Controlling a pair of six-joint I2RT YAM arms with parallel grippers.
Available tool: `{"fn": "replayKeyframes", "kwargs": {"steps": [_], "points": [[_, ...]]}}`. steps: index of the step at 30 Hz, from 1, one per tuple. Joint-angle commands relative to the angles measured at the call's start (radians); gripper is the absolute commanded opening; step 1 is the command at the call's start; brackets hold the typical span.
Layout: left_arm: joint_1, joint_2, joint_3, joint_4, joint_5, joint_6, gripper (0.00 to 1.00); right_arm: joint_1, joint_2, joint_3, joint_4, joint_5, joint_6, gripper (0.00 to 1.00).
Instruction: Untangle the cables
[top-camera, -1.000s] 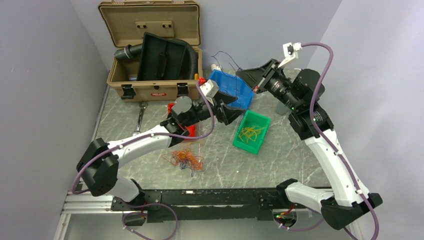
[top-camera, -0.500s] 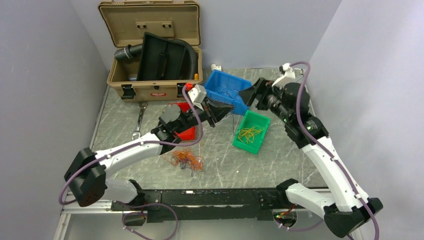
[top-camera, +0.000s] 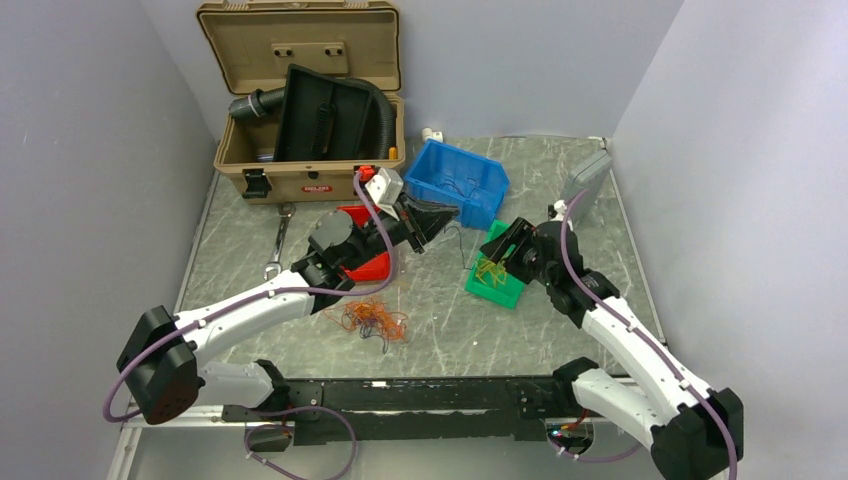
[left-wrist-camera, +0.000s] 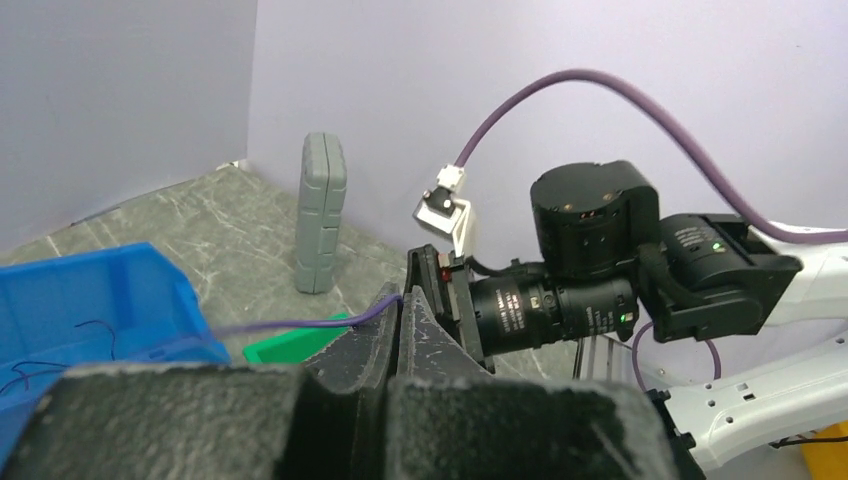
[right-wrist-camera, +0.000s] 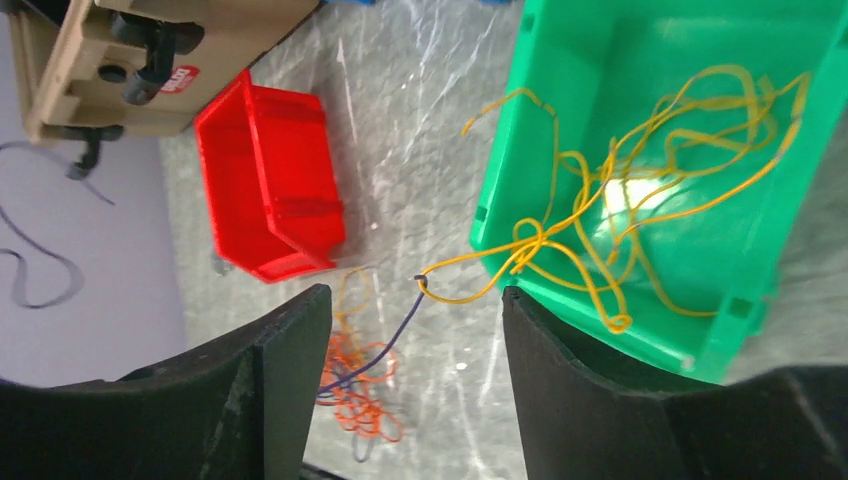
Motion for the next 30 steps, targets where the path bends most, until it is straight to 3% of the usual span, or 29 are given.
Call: {"fn": "replayKeyframes", "kwargs": {"steps": [1,4,14,23,27,30], "points": [[-0.002,-0.003,0.005,0.012,-0.013,-0.009,0.0,-0.004,0.015,-0.075,0.228,-0.102,0.309,0.64],[-0.002,-0.007,-0.002,0.006,-0.024,-0.009,0.0,-0.002,0.032,-0.119,0.291,-0.128,0.439,0.64],[-0.003,-0.007,0.004,0.003,-0.016,-0.013,0.0,0.028,0.112,-0.176,0.395,-0.155,0.587,0.58],[-0.003,-0.006,0.021,-0.021,-0.017,0.0,0.0,0.062,0.097,-0.178,0.298,-0.088,0.612,0.52],[-0.002,-0.009,0.021,-0.034,-0.023,0.01,0.0,0.066,0.004,-0.142,0.13,0.012,0.569,0.54],[-0.002,-0.006,0.017,-0.029,-0.023,0.004,0.0,0.065,-0.06,-0.166,0.119,0.035,0.579,0.49]]}}
